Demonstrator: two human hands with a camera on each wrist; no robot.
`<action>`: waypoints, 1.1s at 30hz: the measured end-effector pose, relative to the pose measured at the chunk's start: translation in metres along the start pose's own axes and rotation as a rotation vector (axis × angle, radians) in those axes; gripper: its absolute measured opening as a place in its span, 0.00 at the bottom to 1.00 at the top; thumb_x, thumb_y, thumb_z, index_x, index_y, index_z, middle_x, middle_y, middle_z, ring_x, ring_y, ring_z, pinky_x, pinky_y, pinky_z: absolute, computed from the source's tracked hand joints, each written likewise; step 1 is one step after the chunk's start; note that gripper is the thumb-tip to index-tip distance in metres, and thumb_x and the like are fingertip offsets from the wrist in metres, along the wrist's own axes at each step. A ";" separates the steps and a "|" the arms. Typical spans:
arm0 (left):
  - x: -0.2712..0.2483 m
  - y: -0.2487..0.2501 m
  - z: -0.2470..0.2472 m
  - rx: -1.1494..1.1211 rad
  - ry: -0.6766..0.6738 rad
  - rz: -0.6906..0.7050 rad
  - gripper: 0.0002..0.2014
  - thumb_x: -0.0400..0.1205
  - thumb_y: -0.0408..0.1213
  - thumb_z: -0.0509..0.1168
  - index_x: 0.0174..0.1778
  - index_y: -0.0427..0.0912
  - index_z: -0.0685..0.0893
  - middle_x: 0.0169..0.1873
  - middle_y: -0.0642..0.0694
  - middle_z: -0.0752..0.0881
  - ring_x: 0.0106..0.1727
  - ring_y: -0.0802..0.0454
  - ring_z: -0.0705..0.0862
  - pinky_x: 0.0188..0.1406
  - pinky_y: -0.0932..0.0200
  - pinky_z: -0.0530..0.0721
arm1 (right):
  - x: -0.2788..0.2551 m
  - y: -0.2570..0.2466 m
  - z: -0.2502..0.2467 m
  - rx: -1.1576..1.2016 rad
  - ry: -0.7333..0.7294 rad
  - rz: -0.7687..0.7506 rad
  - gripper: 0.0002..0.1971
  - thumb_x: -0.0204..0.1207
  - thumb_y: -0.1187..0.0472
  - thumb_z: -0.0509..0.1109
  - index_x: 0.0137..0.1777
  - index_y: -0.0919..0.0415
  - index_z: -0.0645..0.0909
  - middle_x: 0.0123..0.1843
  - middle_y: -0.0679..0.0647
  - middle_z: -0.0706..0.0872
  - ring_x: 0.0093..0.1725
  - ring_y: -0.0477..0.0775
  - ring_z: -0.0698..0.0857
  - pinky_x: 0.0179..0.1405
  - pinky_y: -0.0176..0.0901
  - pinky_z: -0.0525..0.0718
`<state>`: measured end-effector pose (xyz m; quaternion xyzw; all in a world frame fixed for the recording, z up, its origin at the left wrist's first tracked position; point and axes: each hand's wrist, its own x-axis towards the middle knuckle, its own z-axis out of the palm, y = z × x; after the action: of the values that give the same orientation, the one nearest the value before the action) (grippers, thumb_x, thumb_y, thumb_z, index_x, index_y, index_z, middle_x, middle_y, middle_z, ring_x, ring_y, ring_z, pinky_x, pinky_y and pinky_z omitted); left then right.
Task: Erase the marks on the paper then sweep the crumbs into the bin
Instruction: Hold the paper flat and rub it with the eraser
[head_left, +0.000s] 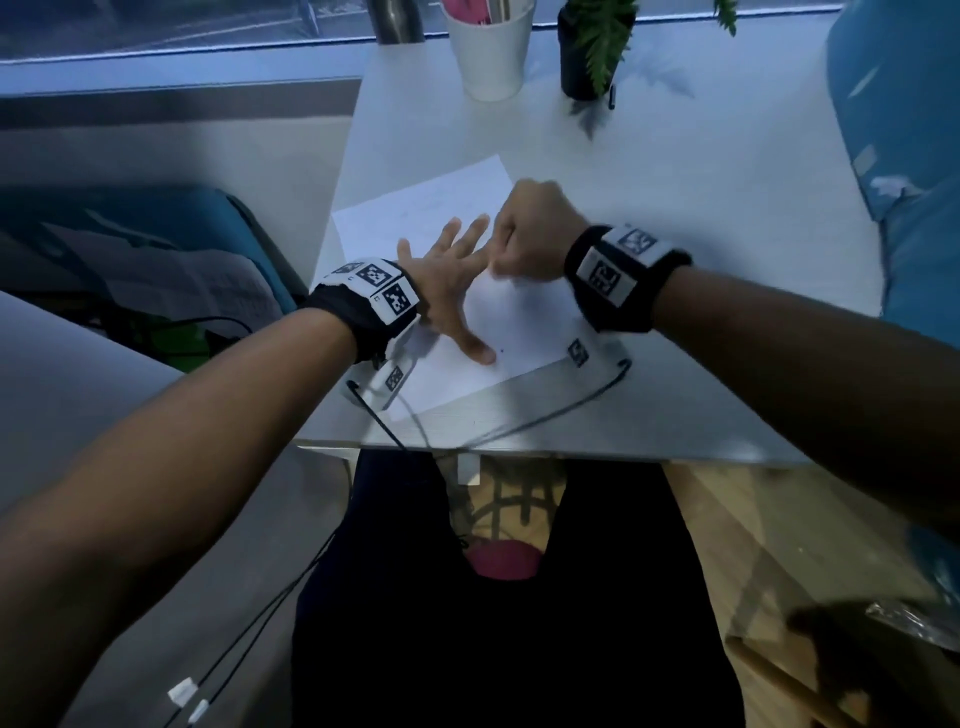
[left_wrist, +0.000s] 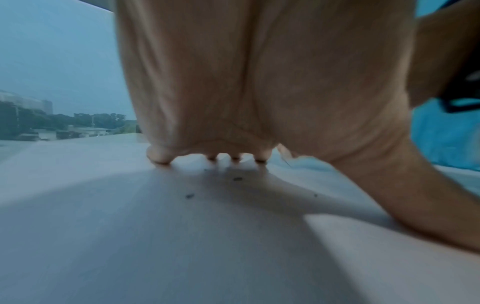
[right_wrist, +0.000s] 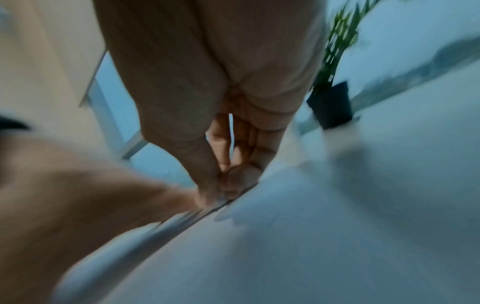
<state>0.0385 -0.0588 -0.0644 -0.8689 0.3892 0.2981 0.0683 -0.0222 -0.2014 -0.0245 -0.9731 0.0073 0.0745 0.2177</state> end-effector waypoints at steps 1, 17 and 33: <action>-0.001 -0.003 -0.002 0.033 -0.010 0.017 0.76 0.51 0.71 0.79 0.83 0.62 0.31 0.82 0.54 0.27 0.83 0.46 0.27 0.70 0.14 0.38 | 0.007 0.008 -0.008 0.030 0.056 0.011 0.09 0.67 0.65 0.71 0.45 0.68 0.90 0.47 0.61 0.92 0.50 0.64 0.89 0.53 0.45 0.82; -0.025 -0.006 -0.002 -0.148 0.203 -0.044 0.56 0.60 0.67 0.79 0.83 0.66 0.58 0.85 0.43 0.54 0.84 0.42 0.56 0.81 0.41 0.61 | -0.008 0.034 0.006 0.066 0.048 -0.039 0.06 0.65 0.62 0.80 0.40 0.63 0.92 0.36 0.54 0.91 0.38 0.49 0.86 0.55 0.37 0.80; -0.029 0.003 0.007 -0.085 0.119 -0.102 0.63 0.59 0.68 0.78 0.83 0.70 0.43 0.86 0.49 0.37 0.86 0.47 0.39 0.77 0.23 0.52 | -0.007 0.022 0.013 0.022 0.104 0.037 0.13 0.65 0.61 0.68 0.33 0.73 0.86 0.33 0.63 0.89 0.35 0.62 0.87 0.45 0.44 0.86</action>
<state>0.0182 -0.0395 -0.0533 -0.9059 0.3348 0.2583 0.0233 -0.0321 -0.2160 -0.0441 -0.9729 0.0374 0.0279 0.2263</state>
